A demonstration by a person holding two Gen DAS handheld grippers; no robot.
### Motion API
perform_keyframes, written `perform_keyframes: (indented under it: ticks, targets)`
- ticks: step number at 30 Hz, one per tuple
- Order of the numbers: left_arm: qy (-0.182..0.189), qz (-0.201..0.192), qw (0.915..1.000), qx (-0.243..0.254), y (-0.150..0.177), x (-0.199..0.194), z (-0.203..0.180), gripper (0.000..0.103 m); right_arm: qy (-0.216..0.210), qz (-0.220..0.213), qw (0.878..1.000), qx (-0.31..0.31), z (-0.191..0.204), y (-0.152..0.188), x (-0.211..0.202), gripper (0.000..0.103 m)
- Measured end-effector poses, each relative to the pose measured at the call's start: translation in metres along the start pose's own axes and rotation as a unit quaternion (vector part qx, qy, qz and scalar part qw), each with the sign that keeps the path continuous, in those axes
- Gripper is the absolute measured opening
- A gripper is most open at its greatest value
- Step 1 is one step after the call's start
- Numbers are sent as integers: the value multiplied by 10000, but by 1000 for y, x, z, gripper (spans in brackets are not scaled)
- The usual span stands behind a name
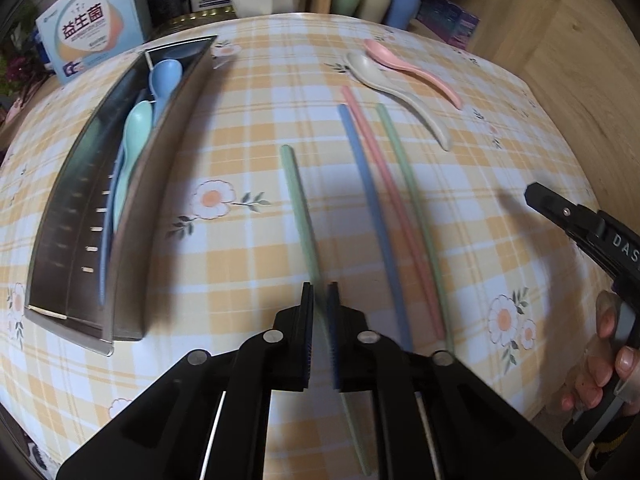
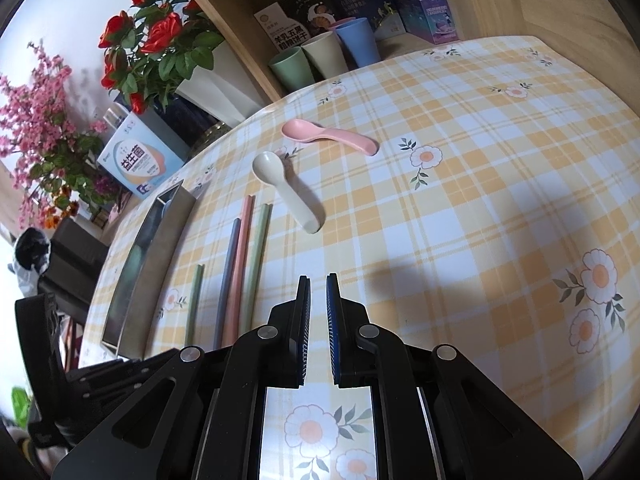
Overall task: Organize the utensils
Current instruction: 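Move the left gripper to the green chopstick and close on it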
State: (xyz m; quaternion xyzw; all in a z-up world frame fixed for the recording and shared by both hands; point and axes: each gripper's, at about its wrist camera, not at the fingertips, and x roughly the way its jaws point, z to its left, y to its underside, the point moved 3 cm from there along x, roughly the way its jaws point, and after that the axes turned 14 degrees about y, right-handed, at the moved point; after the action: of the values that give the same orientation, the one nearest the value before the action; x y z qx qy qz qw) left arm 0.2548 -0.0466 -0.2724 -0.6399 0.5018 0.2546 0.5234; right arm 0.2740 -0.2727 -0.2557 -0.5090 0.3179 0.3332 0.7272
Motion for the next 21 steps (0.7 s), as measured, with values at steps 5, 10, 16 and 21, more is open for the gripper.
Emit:
perform_keyframes:
  ticks: [5,10,16,21]
  targets:
    - [-77,21,10000,47,-5,4,1,15,22,74,9999,-74,4,4,4,9]
    - [-79,-52,9999,121,-10,8,2,15,33,98,9999,-95,4,6,4,9]
    - [-310,-183,9984,438,-3,7,-5,12,51,151,9999,-64,4,7,7,9]
    - [-332,-239,9980,487,1,6,-6,12,46,177,9998,-110,6,9,7,9]
